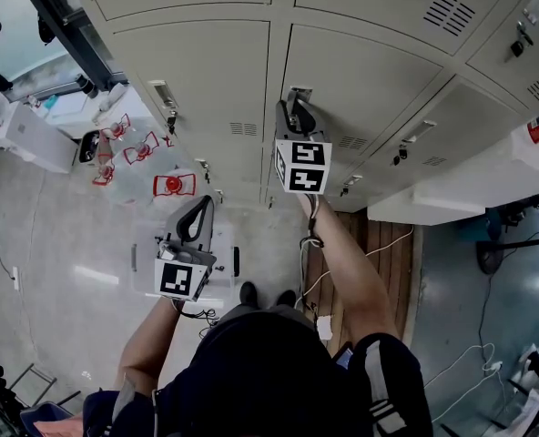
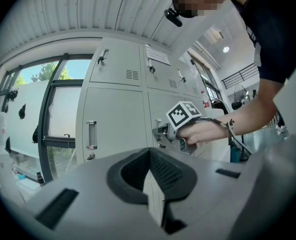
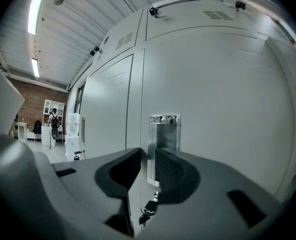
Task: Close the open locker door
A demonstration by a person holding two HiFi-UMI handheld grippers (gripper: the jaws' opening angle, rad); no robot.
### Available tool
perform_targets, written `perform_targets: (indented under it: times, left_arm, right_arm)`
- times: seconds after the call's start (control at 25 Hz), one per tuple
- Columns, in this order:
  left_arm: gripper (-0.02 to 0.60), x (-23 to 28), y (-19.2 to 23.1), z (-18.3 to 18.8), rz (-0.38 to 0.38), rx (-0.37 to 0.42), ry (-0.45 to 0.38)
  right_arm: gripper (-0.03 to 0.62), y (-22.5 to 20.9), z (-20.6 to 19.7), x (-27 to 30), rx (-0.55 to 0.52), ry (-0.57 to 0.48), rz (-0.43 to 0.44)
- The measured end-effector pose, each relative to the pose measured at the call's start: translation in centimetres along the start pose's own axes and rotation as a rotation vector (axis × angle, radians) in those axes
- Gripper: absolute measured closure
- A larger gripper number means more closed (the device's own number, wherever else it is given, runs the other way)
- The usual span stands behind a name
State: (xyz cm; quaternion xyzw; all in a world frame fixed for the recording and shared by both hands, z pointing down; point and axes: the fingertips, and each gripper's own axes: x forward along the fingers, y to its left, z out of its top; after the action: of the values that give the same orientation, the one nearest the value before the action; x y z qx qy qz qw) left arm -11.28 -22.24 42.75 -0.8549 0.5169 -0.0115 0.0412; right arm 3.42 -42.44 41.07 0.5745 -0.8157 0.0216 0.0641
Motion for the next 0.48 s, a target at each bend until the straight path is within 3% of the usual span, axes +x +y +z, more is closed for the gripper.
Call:
perform_targets:
  times: [0.48]
  left_arm:
    - [0.578,0.17,0.25,-0.16,0.002,0.003,0.002]
  right_arm:
    - [0.505,-0.27,-0.04,0.26,0.086,-0.016,0.040]
